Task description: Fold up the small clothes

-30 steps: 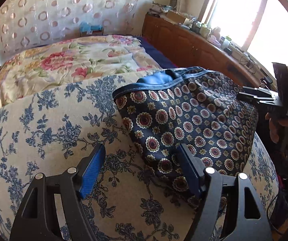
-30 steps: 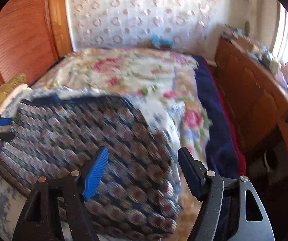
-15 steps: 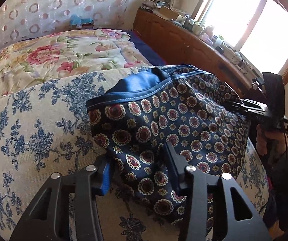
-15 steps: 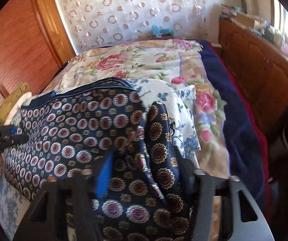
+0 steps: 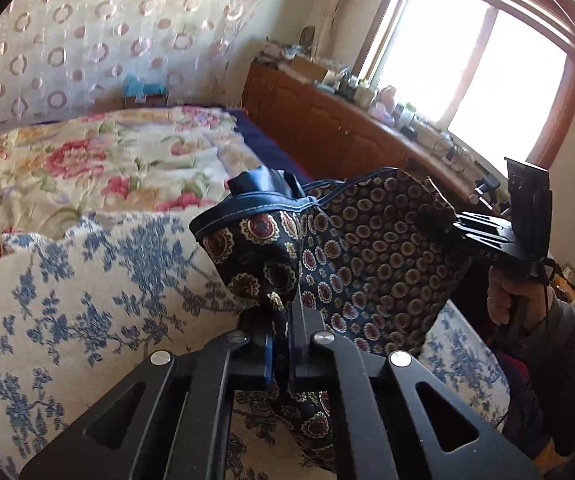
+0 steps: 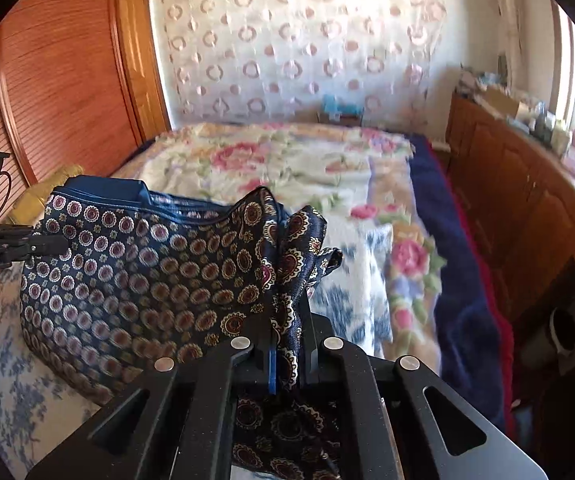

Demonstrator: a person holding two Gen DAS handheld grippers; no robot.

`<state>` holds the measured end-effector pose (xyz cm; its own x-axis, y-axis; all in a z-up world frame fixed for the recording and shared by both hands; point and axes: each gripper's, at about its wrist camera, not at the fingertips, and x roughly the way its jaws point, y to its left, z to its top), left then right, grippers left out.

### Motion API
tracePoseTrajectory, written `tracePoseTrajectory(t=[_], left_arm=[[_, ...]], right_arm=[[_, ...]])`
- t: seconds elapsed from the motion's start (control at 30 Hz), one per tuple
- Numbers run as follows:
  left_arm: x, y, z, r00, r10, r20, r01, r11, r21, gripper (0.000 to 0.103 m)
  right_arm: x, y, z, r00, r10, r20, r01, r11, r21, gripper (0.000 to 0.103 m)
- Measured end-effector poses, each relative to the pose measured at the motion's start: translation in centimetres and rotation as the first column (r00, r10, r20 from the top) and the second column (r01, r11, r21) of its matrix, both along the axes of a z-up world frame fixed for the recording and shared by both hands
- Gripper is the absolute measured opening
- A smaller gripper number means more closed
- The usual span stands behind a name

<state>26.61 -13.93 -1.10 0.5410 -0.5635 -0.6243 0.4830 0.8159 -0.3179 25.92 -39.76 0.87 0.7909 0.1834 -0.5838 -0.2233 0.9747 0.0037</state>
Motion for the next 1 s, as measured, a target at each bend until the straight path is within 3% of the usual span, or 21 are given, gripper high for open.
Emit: tracePoseTrajectory(t=[0.3, 0.5, 0.73, 1.0], left_arm=[[-3.6, 4.9, 4.5, 0.989, 0.080, 0.124, -0.075, 0.996, -0.047, 0.005], [-6.9, 11.6, 6.0, 0.961, 0.221, 0.166, -0.214, 0.975, -0.059, 0.005], [-10.2, 20.2, 6.7, 0.892, 0.410, 0.189, -0.405, 0.912, -0.069, 0.005], [-13.4, 27.8, 6.9, 0.806, 0.556, 0.204, -0.548, 0.830, -0.099, 0.005]], right_arm=[[-1.3, 5.2, 4.3, 0.988, 0.102, 0.116, -0.096, 0.994, -0.054, 0.006], [-0.1, 11.4, 6.9, 0.958, 0.226, 0.176, -0.217, 0.974, -0.071, 0.006], [2.8, 20.7, 8.7, 0.899, 0.383, 0.212, -0.362, 0.923, -0.132, 0.006], [5.8, 31.4, 11.0, 0.815, 0.531, 0.232, -0.499, 0.847, -0.183, 0.006]])
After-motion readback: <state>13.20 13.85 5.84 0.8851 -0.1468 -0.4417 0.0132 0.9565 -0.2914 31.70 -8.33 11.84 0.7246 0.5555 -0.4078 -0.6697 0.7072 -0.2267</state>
